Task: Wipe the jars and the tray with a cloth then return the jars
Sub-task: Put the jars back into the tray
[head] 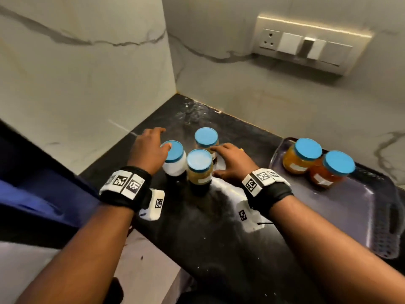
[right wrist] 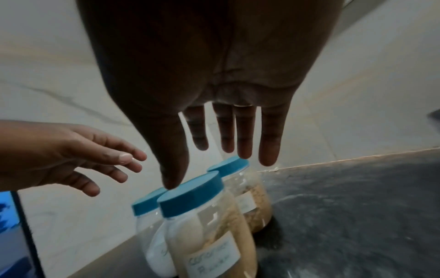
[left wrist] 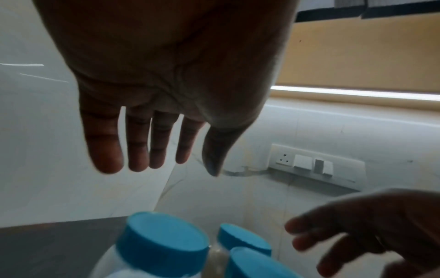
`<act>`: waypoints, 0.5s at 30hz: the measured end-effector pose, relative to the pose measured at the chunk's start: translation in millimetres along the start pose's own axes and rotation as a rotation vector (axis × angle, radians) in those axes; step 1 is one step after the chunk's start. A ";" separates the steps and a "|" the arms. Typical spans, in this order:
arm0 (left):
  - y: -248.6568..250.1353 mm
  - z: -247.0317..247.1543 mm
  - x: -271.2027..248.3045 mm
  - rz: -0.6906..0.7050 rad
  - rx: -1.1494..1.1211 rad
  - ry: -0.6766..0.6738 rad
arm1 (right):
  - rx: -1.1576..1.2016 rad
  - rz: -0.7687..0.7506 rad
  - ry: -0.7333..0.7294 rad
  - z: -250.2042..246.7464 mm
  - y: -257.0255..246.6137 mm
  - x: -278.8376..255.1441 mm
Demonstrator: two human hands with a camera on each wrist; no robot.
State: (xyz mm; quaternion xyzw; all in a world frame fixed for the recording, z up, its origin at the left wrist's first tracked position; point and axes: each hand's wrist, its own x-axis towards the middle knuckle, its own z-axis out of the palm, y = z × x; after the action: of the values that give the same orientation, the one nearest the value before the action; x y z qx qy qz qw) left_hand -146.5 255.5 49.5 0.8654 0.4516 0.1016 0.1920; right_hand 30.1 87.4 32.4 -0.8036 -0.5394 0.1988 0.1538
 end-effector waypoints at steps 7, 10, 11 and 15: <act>-19.8 26.4 18.1 -0.034 0.136 -0.238 | -0.271 -0.014 -0.128 27.3 -34.1 43.8; -18.4 37.9 30.3 0.004 0.184 -0.276 | -0.340 0.005 -0.135 31.5 -38.0 51.5; -17.9 41.1 33.5 0.022 0.209 -0.282 | -0.351 0.008 -0.132 32.5 -37.6 52.3; -16.6 43.6 39.8 0.038 0.263 -0.275 | -0.345 0.002 -0.126 35.5 -33.6 47.6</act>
State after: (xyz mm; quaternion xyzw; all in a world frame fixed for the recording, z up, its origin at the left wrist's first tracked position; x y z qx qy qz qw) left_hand -120.8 286.3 3.0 0.8971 0.4142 -0.0741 0.1350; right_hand 1.9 145.1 9.6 -0.8046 -0.5732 0.1536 -0.0208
